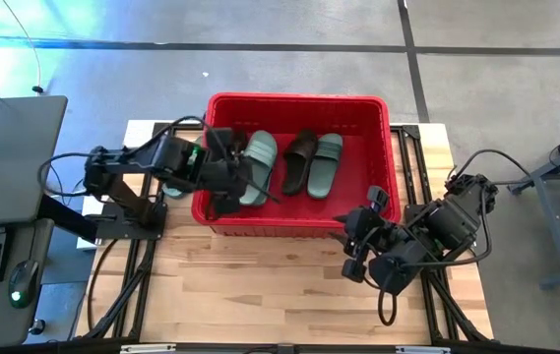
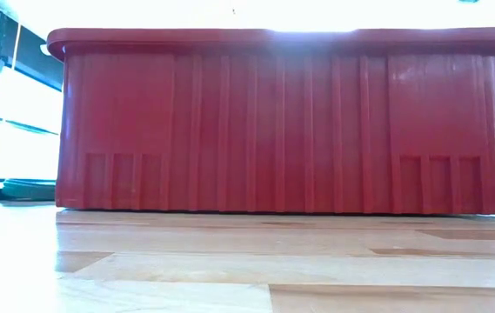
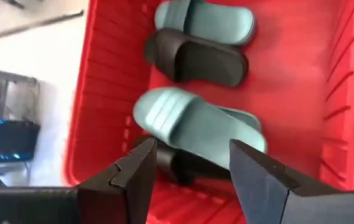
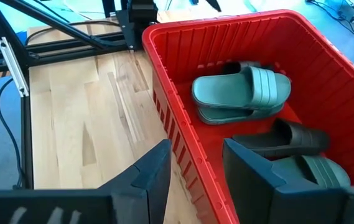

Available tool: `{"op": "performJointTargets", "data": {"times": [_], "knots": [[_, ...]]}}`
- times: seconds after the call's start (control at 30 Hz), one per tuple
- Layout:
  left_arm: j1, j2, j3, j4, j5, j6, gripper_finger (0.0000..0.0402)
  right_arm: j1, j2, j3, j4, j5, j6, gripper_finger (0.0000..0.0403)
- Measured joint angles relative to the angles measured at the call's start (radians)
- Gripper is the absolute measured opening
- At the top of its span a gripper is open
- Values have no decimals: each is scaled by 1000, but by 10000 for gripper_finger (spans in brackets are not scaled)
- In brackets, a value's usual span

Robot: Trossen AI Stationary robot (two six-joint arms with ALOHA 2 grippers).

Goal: Pick and place slides into bin
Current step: Put the green slide into the red bin

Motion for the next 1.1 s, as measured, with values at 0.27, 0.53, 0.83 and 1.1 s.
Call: {"op": "performJointTargets", "data": {"times": [0.27,0.53,0.83,1.1], "knots": [[-6,-241,-365,-2,-59,-272,186,0,0,0,0,-2,6,134],[-6,-531,-731,-1,-56,-508,186,0,0,0,0,-3,-36,134],[-6,-749,-978,-1,-42,-586,186,0,0,0,0,-2,-37,134],[-6,-821,-1135,-1,59,-588,186,0,0,0,0,4,-35,134]]}}
